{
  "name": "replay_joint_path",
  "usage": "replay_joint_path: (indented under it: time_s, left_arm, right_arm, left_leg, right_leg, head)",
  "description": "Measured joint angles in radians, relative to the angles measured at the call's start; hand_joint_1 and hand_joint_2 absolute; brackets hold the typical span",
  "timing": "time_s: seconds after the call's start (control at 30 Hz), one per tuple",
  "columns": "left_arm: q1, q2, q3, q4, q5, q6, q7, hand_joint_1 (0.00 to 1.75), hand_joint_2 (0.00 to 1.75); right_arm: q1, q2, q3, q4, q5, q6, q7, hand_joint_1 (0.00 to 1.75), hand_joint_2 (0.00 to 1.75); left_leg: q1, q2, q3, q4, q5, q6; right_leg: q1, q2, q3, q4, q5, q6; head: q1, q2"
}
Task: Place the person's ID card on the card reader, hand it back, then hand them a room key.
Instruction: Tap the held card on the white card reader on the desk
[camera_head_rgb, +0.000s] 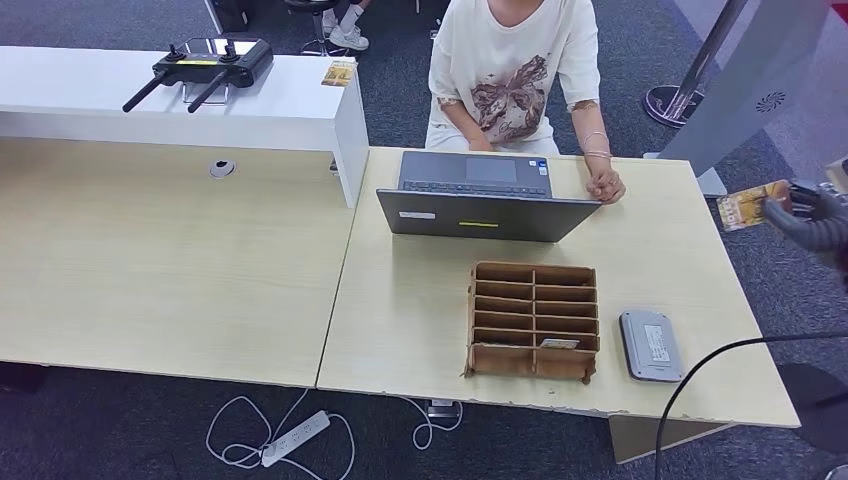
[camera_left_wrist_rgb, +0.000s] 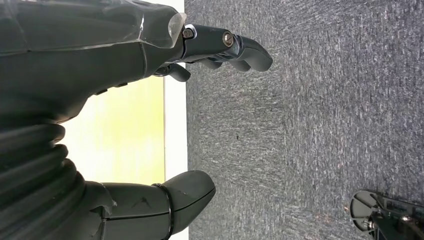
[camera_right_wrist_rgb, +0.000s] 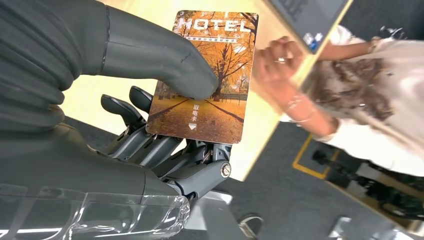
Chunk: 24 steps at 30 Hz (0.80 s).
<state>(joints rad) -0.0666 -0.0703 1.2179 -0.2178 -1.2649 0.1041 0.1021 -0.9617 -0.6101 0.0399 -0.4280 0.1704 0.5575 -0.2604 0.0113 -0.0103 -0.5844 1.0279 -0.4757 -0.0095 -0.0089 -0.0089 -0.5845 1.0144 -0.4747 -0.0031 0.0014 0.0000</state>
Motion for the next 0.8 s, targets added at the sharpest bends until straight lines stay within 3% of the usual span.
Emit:
replay_joint_path:
  time_s: [0.23,0.8]
  left_arm:
    - [0.0,0.0,0.004,0.0,-0.001,-0.004,0.004,0.0,1.75]
    - [0.0,0.001,0.015,0.0,-0.013,-0.018,-0.006,0.0,1.75]
  right_arm:
    - [0.157,-0.028,0.001,-0.031,-0.108,-0.038,0.031,1.75,1.75]
    - [0.382,-0.059,0.004,-0.111,-0.234,-0.09,0.068,1.75,1.75]
  left_leg:
    - [0.0,0.0,0.0,0.0,0.0,0.0]
    - [0.0,0.0,0.0,0.0,0.0,0.0]
  right_leg:
    - [0.0,0.0,0.0,0.0,0.0,0.0]
    - [0.0,-0.001,0.0,0.0,0.0,0.001]
  head:
    - [0.0,0.0]
    - [0.0,0.0]
